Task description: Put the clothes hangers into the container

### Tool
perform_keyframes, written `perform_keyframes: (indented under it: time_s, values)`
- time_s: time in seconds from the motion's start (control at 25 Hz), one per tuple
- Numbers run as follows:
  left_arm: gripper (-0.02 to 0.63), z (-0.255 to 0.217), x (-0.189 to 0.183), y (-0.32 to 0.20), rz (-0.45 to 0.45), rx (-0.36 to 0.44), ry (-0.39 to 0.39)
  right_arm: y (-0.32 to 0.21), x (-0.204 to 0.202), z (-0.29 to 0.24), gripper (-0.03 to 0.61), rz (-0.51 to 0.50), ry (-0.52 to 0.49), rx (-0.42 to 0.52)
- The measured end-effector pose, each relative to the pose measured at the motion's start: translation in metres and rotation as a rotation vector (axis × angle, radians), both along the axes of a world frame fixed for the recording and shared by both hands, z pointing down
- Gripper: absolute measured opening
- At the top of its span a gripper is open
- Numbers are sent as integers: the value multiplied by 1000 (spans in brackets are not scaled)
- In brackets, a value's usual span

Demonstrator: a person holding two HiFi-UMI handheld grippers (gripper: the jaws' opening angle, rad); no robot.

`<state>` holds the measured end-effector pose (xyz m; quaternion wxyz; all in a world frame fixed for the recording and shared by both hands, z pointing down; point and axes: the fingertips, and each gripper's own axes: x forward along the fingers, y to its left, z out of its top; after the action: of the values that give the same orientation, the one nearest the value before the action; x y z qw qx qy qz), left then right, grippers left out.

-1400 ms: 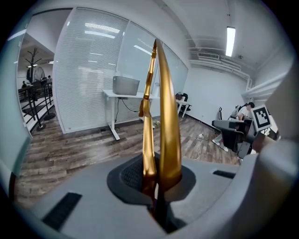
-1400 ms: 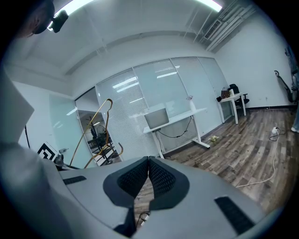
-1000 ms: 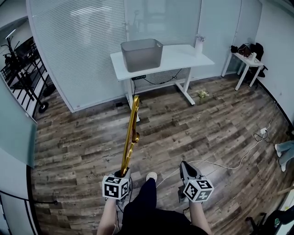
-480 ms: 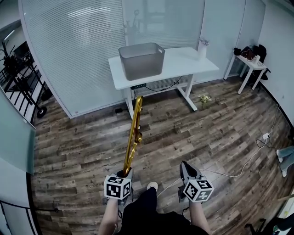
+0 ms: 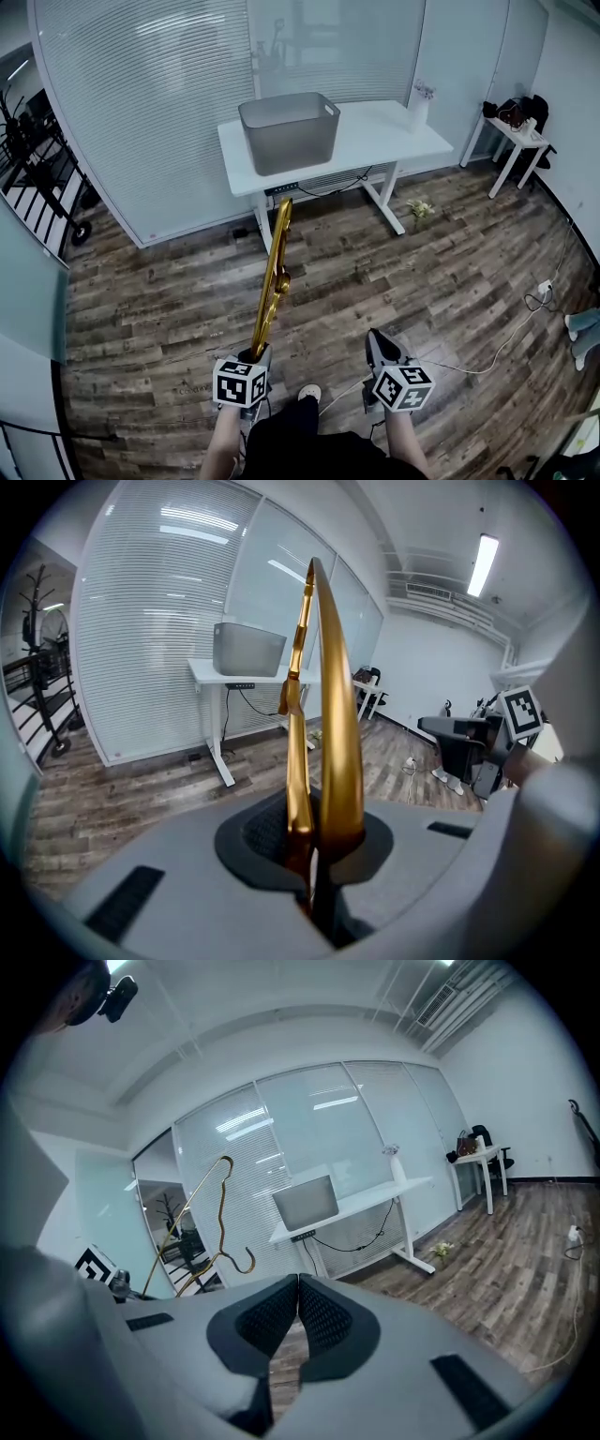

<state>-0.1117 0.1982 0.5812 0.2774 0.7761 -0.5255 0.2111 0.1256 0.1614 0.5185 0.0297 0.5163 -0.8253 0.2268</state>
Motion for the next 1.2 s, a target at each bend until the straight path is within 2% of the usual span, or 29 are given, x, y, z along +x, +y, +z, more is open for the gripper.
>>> perform_keyframes:
  time_s: [0.6, 1.2]
  values:
    - [29, 7, -3, -75, 2, -12, 6, -79, -9, 4, 28, -18, 8, -6]
    - [29, 14, -6, -105, 31, -21, 8, -111, -2, 9, 28, 32, -2, -6]
